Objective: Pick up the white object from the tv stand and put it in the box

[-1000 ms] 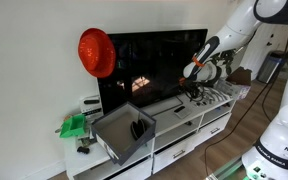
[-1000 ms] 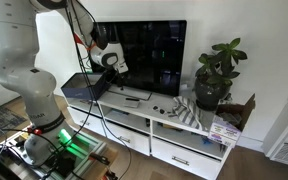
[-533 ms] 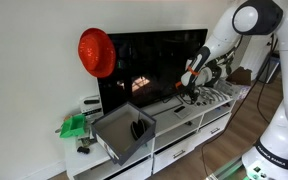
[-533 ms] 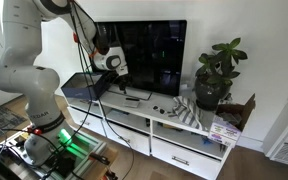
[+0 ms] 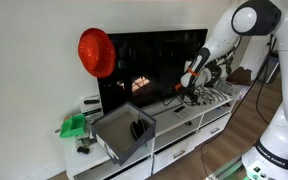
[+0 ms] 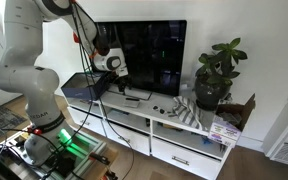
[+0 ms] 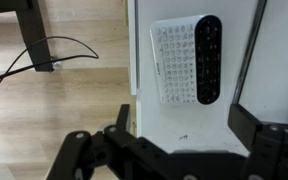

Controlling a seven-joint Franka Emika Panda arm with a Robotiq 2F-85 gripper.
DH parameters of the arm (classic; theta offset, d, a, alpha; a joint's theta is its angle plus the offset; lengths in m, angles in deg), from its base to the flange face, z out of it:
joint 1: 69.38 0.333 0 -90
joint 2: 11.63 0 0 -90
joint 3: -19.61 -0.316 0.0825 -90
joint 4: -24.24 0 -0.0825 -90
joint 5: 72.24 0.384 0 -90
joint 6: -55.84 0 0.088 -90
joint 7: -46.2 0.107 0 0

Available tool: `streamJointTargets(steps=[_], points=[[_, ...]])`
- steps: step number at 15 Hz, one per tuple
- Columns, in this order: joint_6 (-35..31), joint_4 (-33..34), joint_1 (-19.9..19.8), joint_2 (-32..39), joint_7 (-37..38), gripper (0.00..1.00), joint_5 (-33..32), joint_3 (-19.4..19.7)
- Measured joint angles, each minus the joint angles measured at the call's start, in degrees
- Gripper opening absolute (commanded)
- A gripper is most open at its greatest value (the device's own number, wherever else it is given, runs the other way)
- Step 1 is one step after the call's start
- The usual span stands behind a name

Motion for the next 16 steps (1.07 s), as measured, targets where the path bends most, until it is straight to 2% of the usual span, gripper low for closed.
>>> streamJointTargets(steps=[7,16], points=[[1.45,4.94,-5.44,5.49,-6.45,1.00,-0.59,-6.25],[2.24,14.30,-6.37,14.50,-7.69,1.00,-0.50,-7.33]])
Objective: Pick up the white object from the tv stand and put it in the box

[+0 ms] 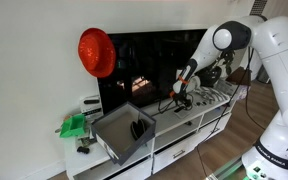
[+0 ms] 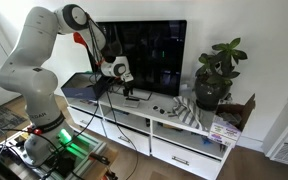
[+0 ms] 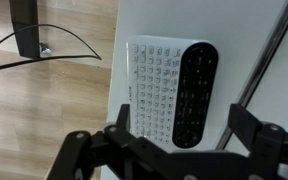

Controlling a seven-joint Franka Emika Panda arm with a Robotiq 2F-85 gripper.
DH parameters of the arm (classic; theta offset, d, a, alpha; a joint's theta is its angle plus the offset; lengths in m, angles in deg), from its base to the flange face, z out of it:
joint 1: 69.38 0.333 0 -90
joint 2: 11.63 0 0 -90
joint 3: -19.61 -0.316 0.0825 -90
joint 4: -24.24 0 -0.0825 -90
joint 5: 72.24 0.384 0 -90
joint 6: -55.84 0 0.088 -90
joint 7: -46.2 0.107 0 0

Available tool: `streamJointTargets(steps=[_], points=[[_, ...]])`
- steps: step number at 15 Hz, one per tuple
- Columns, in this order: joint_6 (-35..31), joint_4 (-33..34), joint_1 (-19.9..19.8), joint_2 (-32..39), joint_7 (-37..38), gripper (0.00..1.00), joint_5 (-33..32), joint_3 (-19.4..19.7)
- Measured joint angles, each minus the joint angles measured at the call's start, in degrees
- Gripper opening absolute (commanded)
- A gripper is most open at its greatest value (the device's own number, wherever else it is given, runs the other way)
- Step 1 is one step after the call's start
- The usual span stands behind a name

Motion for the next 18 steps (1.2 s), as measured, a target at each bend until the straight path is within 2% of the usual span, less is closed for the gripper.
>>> streamJointTargets(steps=[9,18], points=[[5.70,7.59,-1.37,6.50,-1.88,1.00,0.13,-1.03],[10.95,12.23,-1.67,10.35,-1.89,1.00,0.13,-1.05]])
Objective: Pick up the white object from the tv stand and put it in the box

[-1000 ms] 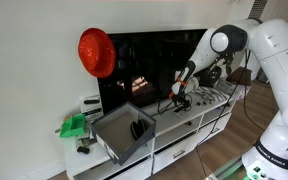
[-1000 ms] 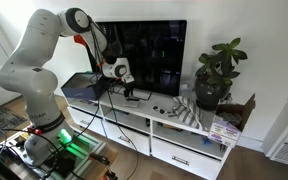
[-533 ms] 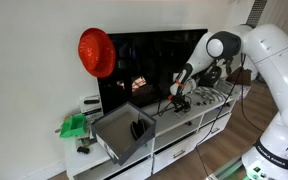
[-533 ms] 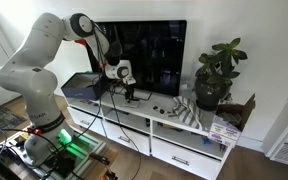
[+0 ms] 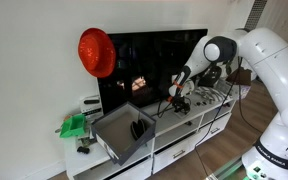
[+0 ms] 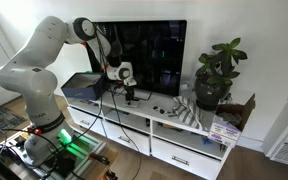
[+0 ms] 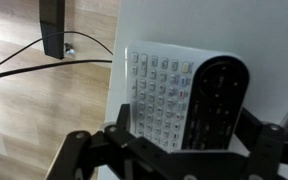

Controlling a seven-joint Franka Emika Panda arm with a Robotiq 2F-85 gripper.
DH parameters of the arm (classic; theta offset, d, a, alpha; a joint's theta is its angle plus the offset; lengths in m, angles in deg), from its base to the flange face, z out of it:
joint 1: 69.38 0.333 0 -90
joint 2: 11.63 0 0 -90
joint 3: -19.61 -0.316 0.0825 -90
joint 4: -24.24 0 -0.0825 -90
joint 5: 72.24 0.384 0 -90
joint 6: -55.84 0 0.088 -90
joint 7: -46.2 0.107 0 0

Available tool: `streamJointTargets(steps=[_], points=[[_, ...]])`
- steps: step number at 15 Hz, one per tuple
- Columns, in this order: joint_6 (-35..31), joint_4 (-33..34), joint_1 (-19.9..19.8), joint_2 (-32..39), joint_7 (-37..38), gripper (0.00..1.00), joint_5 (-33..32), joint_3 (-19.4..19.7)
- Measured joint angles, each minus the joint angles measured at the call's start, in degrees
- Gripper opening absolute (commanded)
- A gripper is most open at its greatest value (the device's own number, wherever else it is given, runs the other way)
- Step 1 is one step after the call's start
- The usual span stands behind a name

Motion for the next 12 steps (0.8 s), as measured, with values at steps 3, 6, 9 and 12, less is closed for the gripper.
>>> streamJointTargets(steps=[3,6,9,12], points=[[0.86,1.20,-0.23,0.92,0.00,1.00,0.00,-0.08],[2.35,2.39,-0.40,1.50,-0.16,1.00,0.00,-0.17],[2.71,2.90,-0.85,1.89,-1.37,1.00,0.00,-0.45],[2.70,3.43,-1.55,2.65,-2.64,0.68,0.00,-0.73]])
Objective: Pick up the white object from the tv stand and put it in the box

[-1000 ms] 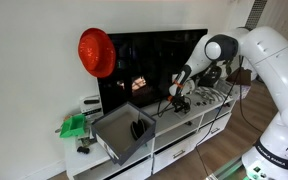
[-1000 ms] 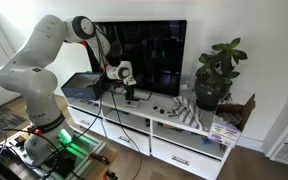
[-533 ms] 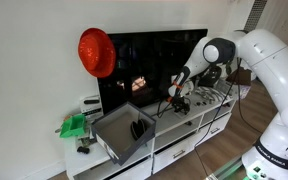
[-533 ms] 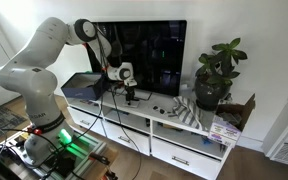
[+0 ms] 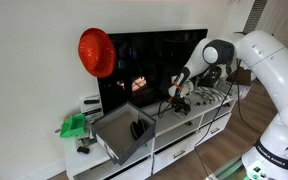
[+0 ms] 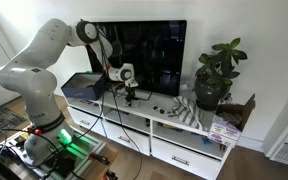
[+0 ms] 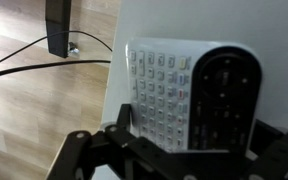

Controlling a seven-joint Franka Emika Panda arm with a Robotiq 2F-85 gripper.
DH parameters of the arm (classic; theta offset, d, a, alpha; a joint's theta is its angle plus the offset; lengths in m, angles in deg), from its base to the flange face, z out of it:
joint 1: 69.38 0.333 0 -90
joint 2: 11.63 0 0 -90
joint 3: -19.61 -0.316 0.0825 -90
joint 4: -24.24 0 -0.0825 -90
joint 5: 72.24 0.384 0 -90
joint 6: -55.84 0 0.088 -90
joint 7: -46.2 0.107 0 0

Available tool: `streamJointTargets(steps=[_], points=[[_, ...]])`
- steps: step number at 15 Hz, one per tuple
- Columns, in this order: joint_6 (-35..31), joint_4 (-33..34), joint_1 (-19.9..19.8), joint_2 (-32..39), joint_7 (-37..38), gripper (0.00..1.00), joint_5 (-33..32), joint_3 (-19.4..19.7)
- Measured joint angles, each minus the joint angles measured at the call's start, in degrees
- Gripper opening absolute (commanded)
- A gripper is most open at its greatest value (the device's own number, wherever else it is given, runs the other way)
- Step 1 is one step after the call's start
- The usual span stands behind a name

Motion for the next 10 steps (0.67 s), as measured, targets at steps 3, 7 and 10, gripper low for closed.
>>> streamJointTargets(steps=[3,7,10], points=[[0.65,0.97,-0.51,1.03,-0.43,0.52,0.02,-0.16],[1.35,1.24,-0.58,0.89,-1.13,0.45,0.06,-0.17],[1.29,1.10,-0.59,0.10,-2.07,0.30,0.06,-0.18]])
